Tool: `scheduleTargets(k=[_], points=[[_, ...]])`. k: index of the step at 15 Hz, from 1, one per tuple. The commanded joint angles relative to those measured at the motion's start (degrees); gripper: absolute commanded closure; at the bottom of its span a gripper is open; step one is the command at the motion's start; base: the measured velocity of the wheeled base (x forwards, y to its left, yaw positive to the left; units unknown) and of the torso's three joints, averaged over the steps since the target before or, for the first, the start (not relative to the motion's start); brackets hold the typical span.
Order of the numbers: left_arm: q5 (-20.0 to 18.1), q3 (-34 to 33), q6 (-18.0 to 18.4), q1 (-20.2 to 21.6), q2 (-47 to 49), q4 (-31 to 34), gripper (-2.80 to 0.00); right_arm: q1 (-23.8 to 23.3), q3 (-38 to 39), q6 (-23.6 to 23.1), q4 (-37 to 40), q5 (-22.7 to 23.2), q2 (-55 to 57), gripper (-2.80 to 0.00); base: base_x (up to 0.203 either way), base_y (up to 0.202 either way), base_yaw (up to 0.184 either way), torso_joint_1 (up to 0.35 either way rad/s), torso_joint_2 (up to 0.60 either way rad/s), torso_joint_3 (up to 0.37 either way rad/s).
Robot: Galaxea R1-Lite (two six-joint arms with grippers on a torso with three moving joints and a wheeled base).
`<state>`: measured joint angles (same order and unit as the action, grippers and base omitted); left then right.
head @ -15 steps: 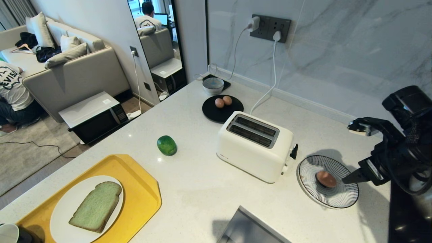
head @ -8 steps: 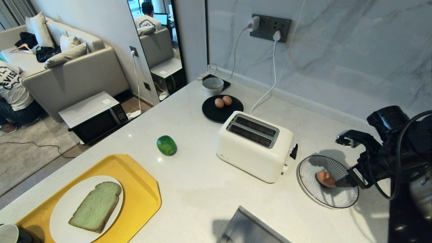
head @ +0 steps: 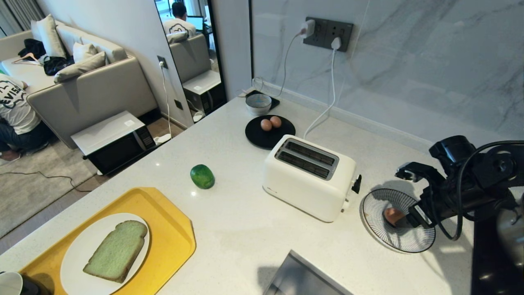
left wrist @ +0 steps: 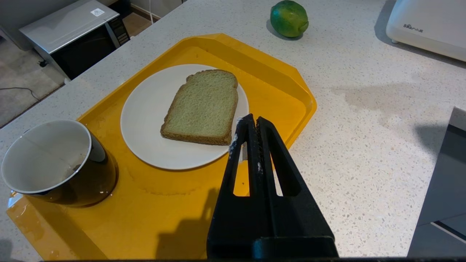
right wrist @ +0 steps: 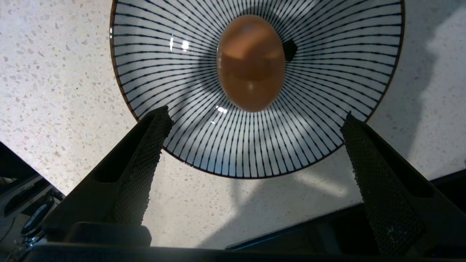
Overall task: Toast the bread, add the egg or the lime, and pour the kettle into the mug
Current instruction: Pick up the egg
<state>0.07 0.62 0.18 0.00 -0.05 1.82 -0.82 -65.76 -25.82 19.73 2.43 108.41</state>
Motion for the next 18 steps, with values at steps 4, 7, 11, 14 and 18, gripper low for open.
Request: scheduleTargets(k=[4, 7, 11, 14, 18], points=[[0.0, 0.0, 0.0, 0.0, 0.0, 0.0, 0.00, -0.1, -2.4, 0.0, -0.1, -0.1, 4.1, -2.80, 0.000, 0.000, 0.000, 0.000, 0.00, 0.000], [0.0, 0.0, 0.0, -0.1, 0.0, 0.0, 0.00, 0.0, -4.3, 0.0, -0.1, -0.2, 5.8, -2.80, 0.000, 0.000, 0.000, 0.000, 0.00, 0.000], [0.0, 0.0, 0.0, 0.0, 0.0, -0.1, 0.00, 0.5, -5.9, -0.1, -0.1, -2.0, 8.2, -2.80, 0.000, 0.000, 0.000, 0.000, 0.00, 0.000], [0.0, 0.0, 0.0, 0.0, 0.0, 0.0, 0.00, 1.5, -6.0, 0.0, -0.1, -2.2, 8.7, -2.80, 0.000, 0.000, 0.000, 0.000, 0.00, 0.000], [0.0, 0.0, 0.0, 0.0, 0.0, 0.0, 0.00, 2.9, -6.6, 0.2, -0.1, -3.0, 9.6, -2.80, 0.000, 0.000, 0.000, 0.000, 0.00, 0.000]])
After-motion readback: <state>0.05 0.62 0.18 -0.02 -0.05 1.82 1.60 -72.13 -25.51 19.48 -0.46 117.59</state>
